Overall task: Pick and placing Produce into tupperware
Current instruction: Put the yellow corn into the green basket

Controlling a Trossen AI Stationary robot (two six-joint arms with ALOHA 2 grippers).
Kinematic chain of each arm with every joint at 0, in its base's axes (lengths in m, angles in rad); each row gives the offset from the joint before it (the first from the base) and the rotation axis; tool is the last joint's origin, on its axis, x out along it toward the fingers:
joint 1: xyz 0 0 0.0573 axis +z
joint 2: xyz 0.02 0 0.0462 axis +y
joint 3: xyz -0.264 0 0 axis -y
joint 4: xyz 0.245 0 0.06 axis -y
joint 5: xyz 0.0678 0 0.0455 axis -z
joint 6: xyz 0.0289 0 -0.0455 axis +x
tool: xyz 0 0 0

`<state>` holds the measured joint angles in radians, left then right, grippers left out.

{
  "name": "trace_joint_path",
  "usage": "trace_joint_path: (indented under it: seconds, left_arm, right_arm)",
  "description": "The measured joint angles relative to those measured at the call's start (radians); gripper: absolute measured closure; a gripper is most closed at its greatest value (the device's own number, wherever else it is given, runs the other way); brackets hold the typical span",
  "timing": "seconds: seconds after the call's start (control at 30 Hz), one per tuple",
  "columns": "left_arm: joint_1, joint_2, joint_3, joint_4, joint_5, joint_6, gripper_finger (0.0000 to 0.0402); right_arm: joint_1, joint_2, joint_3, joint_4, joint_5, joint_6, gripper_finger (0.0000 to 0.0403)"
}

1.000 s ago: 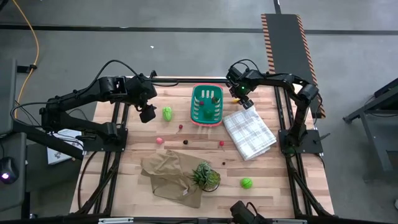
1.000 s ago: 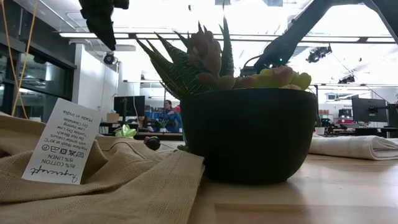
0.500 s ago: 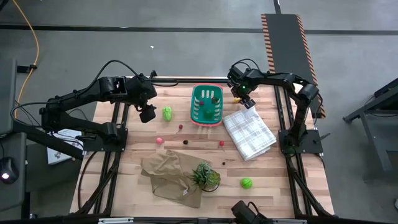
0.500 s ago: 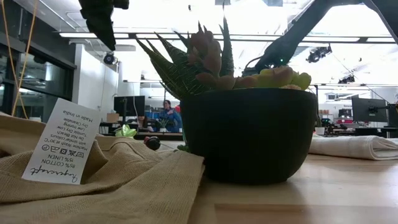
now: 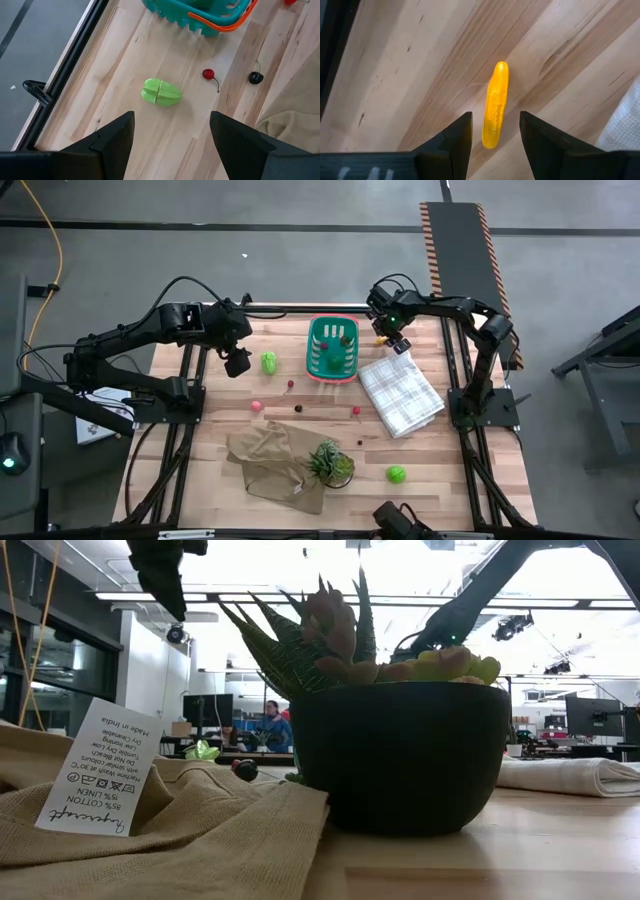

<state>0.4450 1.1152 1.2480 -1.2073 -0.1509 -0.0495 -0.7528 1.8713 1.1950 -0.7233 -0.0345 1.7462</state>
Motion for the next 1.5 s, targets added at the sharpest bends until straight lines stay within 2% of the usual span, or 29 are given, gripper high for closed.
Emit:
trace_joint_path:
  seconds: [0.37, 1.07, 1.5]
  left_arm:
    - [0.001, 0.003, 0.0, 0.001, 0.0, -0.001, 0.0153]
    - [0.001, 0.014, 0.0, 0.002, -0.019, -0.001, 0.0153]
    - [0.001, 0.014, 0.0, 0.003, -0.019, -0.001, 0.0153]
  right_arm:
    - [0.0, 0.024, 0.0, -0.012, -0.031, 0.0, 0.0249]
    - [0.001, 0.035, 0.001, 0.007, -0.018, -0.027, 0.0251]
    - [0.001, 0.036, 0.001, 0.004, -0.019, -0.028, 0.0311]
